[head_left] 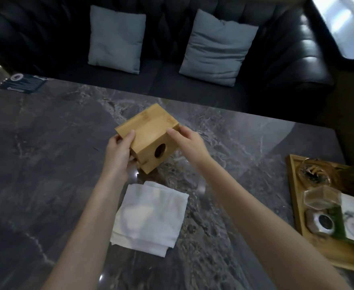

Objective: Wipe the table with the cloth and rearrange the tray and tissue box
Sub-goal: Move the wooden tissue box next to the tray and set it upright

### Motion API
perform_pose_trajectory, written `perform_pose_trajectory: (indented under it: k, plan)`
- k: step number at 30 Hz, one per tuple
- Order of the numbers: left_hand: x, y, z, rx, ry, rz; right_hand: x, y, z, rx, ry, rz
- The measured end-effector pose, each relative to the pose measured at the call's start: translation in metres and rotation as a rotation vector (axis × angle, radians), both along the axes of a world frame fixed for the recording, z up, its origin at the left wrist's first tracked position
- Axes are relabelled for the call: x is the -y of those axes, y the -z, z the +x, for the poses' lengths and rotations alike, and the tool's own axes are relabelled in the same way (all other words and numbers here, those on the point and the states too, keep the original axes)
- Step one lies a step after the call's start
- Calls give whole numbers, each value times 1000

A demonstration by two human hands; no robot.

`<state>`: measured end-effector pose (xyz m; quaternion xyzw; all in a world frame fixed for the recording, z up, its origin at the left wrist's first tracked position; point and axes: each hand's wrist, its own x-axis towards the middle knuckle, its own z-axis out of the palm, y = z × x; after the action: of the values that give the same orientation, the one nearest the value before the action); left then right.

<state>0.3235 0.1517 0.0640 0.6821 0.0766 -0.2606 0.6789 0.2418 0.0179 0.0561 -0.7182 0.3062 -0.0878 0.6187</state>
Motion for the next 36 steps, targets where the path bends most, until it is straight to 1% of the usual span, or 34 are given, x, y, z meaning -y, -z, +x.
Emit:
perform_pose_trajectory:
  k: [8, 12, 15, 19, 25, 30, 36]
  plan:
    - [12, -37, -50, 117, 161, -23, 15, -43, -64, 62, 104, -93]
    - [25, -58, -77, 135, 247, -35, 22, -61, -101, 55, 193, -146]
    - [34, -71, -102, 142, 319, -62, 24, -73, -136, 99, 239, -188]
    - [44, -82, -133, 170, 421, -63, 23, -87, -187, 138, 294, -267]
    - [58, -84, -186, 221, 585, -85, 23, -93, -259, 133, 417, -370]
    - [66, -77, -236, 201, 698, -79, 14, -83, -315, 124, 540, -336]
    - [62, -51, -288, 114, 817, -95, -8, -59, -375, 131, 687, -237]
